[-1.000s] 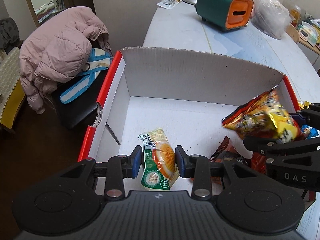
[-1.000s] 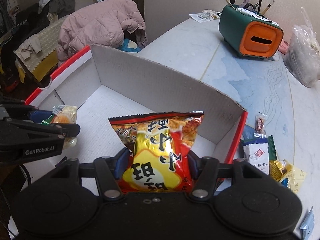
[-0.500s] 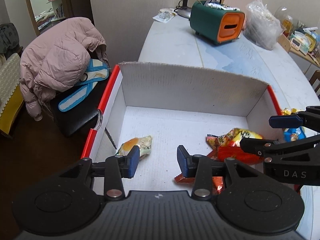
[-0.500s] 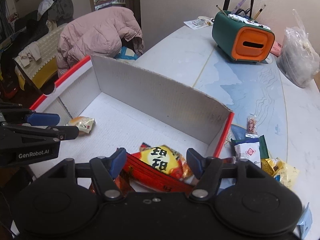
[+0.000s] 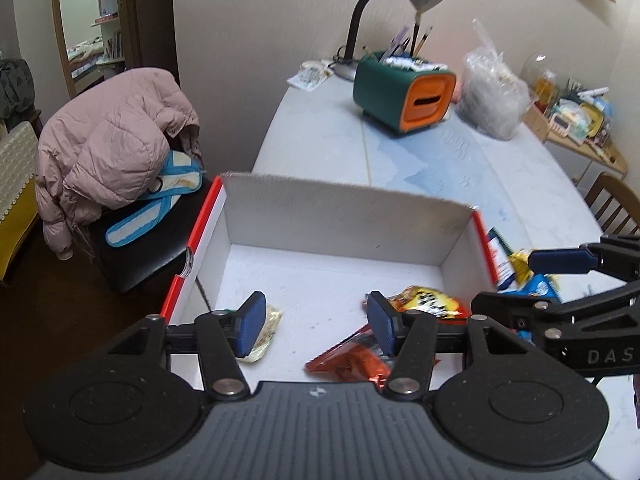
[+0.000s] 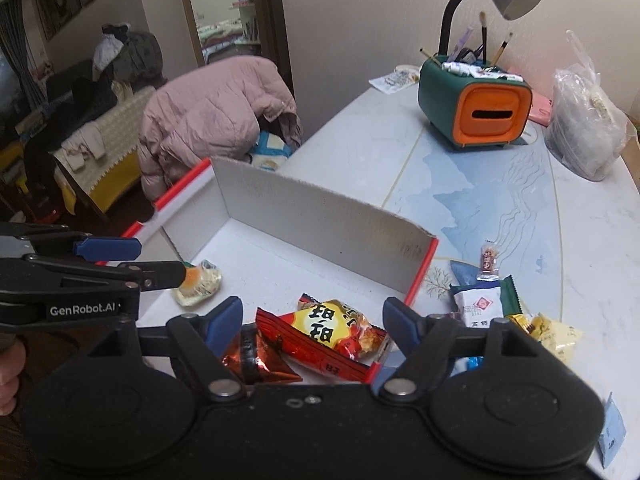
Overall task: Organize snacks
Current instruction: 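Withdraw both tools from the box toward the remaining snacks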
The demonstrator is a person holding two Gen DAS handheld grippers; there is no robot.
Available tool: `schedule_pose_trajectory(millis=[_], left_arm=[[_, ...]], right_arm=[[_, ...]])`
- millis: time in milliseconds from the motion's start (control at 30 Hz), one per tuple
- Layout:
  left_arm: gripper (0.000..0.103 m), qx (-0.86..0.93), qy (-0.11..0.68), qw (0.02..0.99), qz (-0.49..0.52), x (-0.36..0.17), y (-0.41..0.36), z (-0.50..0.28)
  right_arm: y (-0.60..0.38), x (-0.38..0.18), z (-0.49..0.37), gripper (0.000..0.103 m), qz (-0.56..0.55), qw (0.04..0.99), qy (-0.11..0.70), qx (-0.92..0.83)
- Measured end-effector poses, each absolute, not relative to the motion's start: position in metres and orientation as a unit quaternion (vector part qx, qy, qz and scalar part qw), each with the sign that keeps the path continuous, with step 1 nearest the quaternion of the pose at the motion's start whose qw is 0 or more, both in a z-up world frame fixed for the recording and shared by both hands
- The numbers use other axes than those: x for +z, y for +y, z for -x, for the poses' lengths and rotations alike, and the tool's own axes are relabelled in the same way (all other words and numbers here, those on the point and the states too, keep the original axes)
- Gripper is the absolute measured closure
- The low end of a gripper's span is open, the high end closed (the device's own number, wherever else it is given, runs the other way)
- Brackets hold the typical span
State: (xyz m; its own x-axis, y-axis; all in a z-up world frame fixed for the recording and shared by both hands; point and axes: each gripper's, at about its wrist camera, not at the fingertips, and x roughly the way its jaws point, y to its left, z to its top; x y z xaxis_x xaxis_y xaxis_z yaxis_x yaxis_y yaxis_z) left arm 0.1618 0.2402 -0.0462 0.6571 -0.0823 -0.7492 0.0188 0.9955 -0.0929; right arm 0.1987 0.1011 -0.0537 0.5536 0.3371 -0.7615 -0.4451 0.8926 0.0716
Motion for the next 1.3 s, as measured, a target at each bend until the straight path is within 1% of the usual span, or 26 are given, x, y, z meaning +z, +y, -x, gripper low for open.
schedule_pose_trajectory(millis=[100, 133, 167, 200, 333, 467, 533, 667, 733, 767, 800, 1300], left_arm=[[0.046, -0.036, 0.404, 0.913, 0.046, -0.039, 0.234, -0.155], [0.044, -0.038, 0.401, 0.914, 0.047, -0.036, 0.231, -0.152], [0.039, -0.039, 0.398, 0.916, 0.047, -0.034, 0.228, -0.15], [0.037, -0.038, 0.394, 0.917, 0.047, -0.032, 0.226, -0.147], [0.036, -0.045, 0.384, 0.921, 0.051, -0.024, 0.214, -0.139], [0.03, -0.047, 0.376, 0.924, 0.057, -0.021, 0.202, -0.132], [0.03, -0.045, 0.372, 0.926, 0.056, -0.02, 0.194, -0.129], [0.029, -0.048, 0.364, 0.929, 0.053, -0.02, 0.175, -0.123], [0.025, -0.048, 0.356, 0.932, 0.048, -0.02, 0.164, -0.12], [0.021, -0.05, 0.352, 0.933, 0.048, -0.02, 0.16, -0.118], [0.021, -0.054, 0.35, 0.934, 0.051, -0.021, 0.154, -0.116], [0.021, -0.075, 0.369, 0.924, 0.063, -0.048, 0.066, -0.114]], right_arm=[[0.09, -0.045, -0.191, 0.022, 0.055, 0.882, 0.409, 0.228], [0.086, -0.042, -0.188, 0.021, 0.051, 0.883, 0.406, 0.23], [0.081, -0.039, -0.185, 0.021, 0.048, 0.884, 0.404, 0.23], [0.077, -0.037, -0.183, 0.02, 0.043, 0.885, 0.402, 0.231], [0.057, -0.031, -0.172, 0.015, 0.032, 0.89, 0.392, 0.229], [0.039, -0.028, -0.162, 0.012, 0.024, 0.894, 0.386, 0.225], [0.028, -0.026, -0.157, 0.007, 0.018, 0.897, 0.382, 0.223], [0.007, -0.024, -0.149, 0.003, 0.01, 0.901, 0.371, 0.224], [-0.004, -0.025, -0.145, 0.0, 0.008, 0.903, 0.367, 0.224], [-0.009, -0.025, -0.143, 0.0, 0.008, 0.904, 0.365, 0.223], [-0.015, -0.026, -0.142, 0.0, 0.006, 0.904, 0.364, 0.223], [-0.122, -0.051, -0.139, 0.0, -0.004, 0.903, 0.385, 0.189]])
